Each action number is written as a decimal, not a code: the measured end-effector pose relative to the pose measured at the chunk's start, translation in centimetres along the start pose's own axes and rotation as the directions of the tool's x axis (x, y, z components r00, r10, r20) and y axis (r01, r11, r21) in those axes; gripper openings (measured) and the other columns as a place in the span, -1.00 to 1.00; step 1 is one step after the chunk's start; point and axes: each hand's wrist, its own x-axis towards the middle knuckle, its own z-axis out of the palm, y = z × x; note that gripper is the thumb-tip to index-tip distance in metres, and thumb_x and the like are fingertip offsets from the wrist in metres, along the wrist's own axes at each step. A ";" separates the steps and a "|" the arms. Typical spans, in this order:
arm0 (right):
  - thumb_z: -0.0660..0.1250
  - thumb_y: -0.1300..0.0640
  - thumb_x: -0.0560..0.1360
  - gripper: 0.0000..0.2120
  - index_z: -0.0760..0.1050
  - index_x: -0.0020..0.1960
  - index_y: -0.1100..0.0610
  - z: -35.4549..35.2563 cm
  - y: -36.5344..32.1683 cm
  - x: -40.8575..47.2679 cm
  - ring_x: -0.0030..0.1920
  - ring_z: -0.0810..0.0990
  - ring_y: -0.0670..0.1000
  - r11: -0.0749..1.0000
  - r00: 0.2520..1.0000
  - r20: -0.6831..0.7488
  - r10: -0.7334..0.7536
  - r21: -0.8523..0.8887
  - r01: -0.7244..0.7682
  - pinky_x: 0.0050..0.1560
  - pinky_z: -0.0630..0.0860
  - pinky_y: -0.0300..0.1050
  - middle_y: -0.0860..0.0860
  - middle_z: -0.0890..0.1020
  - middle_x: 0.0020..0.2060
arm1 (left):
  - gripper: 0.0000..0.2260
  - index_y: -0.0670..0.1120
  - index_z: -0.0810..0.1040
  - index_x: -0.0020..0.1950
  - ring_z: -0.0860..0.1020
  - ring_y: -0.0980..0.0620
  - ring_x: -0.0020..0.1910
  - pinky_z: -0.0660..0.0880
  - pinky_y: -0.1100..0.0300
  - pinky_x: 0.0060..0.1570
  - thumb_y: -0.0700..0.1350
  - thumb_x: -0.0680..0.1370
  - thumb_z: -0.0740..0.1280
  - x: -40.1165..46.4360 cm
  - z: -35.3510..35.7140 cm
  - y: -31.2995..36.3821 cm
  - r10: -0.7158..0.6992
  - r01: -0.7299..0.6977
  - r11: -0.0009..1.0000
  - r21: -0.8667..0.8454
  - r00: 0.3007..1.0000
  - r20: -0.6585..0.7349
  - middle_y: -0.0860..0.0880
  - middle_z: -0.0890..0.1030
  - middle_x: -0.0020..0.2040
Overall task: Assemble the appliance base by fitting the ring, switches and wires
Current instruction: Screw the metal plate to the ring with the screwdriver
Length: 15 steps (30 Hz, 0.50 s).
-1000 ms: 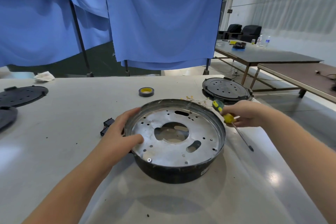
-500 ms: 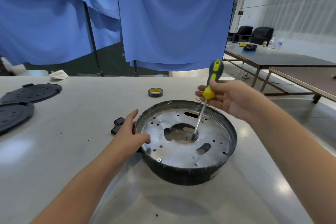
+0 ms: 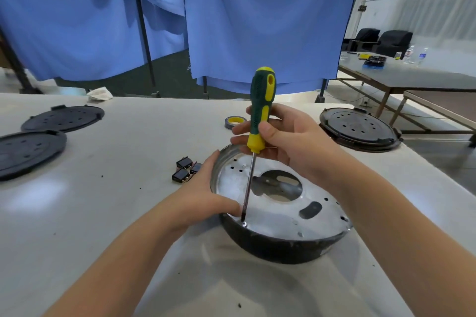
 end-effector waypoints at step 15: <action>0.12 0.31 0.61 -0.76 0.39 0.26 0.19 -0.2 0.0 -0.5 0.07 0.66 0.06 0.983 0.972 0.214 -0.096 -0.131 0.126 0.07 0.59 -0.08 0.06 0.67 0.02 | -0.05 0.36 0.11 0.41 0.21 0.07 0.46 0.30 0.07 0.34 -0.09 0.15 0.49 0.0 0.1 -0.1 0.059 -0.060 0.998 0.028 0.998 0.026 0.18 0.24 0.44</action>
